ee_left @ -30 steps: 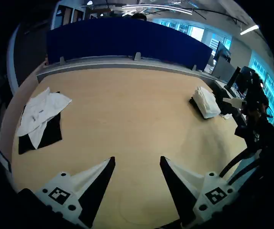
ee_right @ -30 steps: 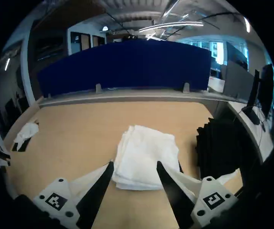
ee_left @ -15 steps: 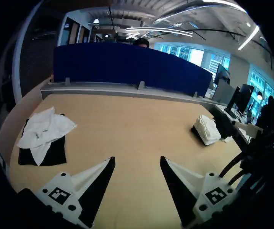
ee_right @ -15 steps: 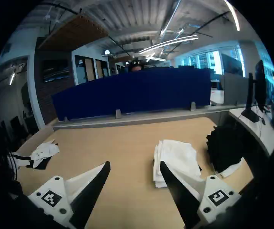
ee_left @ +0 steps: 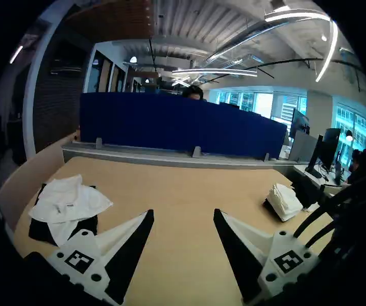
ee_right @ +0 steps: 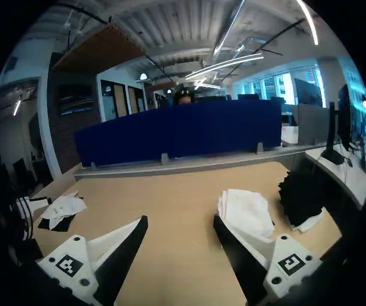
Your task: Fold towel
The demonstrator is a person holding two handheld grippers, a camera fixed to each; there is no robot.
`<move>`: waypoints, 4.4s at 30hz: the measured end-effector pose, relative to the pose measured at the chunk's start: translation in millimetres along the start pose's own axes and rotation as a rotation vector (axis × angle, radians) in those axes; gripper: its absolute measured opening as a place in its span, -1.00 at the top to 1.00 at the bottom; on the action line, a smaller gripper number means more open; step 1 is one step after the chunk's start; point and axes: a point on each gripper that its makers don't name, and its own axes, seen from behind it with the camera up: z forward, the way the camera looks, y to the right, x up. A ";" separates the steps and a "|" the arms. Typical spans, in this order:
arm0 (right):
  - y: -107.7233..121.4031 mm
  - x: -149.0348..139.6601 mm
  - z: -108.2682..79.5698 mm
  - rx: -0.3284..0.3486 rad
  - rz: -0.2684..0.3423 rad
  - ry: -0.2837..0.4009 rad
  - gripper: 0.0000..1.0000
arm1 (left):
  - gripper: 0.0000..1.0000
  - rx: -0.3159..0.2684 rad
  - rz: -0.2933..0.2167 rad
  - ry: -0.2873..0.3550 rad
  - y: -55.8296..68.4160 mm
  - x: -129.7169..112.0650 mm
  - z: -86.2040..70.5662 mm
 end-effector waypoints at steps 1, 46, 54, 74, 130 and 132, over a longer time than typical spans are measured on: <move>-0.9 0.6 0.1 -0.002 -0.004 0.001 -1.00 | -0.73 0.006 0.007 0.021 -2.6 4.2 0.0; -18.2 -49.4 55.6 -0.004 -0.152 -0.143 -1.00 | -0.73 0.234 0.160 0.320 -99.6 -40.3 36.3; -28.4 -54.1 63.1 0.012 -0.195 -0.149 -1.00 | -0.73 0.239 0.131 0.323 -114.1 -54.0 43.1; -26.6 -55.0 63.4 0.005 -0.205 -0.151 -1.00 | -0.73 0.234 0.116 0.305 -120.4 -75.9 51.1; 84.2 -21.3 53.2 -0.074 0.003 0.213 -1.00 | -0.96 0.240 0.118 0.304 -120.2 -75.3 48.2; 84.7 -27.6 59.7 -0.071 0.007 0.218 -1.00 | -0.96 0.240 0.118 0.304 -120.2 -75.3 48.3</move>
